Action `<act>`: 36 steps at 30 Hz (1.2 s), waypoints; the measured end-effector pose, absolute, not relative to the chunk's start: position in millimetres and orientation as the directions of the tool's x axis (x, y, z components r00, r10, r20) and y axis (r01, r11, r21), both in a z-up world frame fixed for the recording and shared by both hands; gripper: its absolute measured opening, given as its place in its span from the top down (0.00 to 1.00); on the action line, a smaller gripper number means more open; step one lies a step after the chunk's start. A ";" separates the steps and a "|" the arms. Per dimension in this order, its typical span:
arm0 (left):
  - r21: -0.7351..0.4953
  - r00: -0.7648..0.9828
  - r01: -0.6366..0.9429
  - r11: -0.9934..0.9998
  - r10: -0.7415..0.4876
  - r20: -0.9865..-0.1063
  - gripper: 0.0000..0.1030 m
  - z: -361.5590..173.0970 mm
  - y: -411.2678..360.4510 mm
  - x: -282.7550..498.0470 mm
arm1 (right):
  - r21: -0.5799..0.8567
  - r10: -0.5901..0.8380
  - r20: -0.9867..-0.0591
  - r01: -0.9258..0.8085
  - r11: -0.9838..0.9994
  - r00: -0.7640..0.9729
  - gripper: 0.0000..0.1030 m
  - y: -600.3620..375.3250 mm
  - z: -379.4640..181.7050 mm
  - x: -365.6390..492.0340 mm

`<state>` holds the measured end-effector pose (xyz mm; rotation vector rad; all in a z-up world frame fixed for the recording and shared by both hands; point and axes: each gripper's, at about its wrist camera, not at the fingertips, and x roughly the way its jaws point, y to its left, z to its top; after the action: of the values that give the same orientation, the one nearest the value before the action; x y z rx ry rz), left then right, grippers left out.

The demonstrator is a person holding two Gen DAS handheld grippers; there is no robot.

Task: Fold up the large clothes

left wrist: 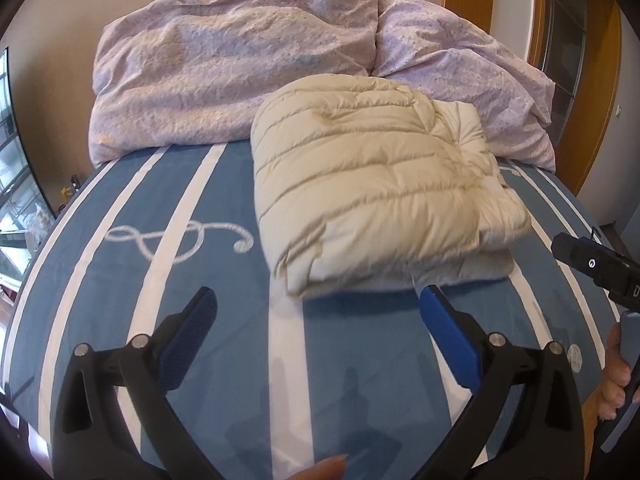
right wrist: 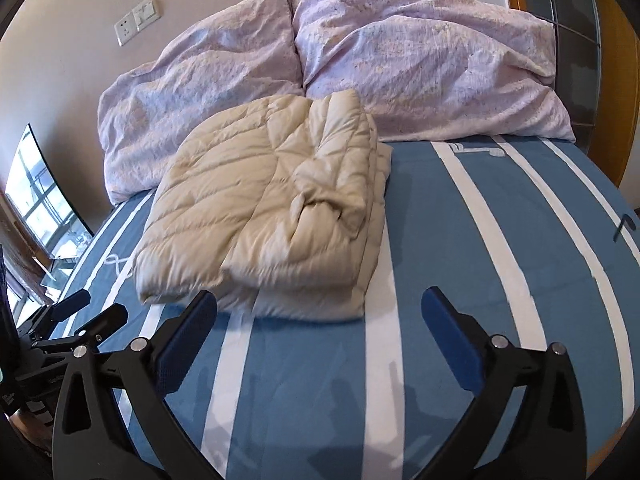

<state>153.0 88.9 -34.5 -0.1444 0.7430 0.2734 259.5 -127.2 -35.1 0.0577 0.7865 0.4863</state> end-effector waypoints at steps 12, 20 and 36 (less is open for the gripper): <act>-0.061 0.690 -0.323 0.944 0.191 -0.698 0.02 -42.6 81.5 112.2 | 0.184 0.425 -0.669 -0.417 0.890 0.610 0.01 -114.5 -36.3 208.5; -0.080 0.685 -0.335 0.939 0.185 -0.705 0.02 -46.3 84.1 102.3 | 0.190 0.435 -0.674 -0.429 0.883 0.597 0.01 -115.8 -39.9 198.8; -0.144 0.686 -0.304 0.942 0.111 -0.719 0.02 -48.3 77.6 102.2 | 0.230 0.463 -0.689 -0.438 0.869 0.557 0.01 -119.6 -47.3 194.6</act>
<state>102.2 77.6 -48.3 -0.2613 0.7822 0.2353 194.6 -119.6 -47.3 0.0326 0.8232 0.5321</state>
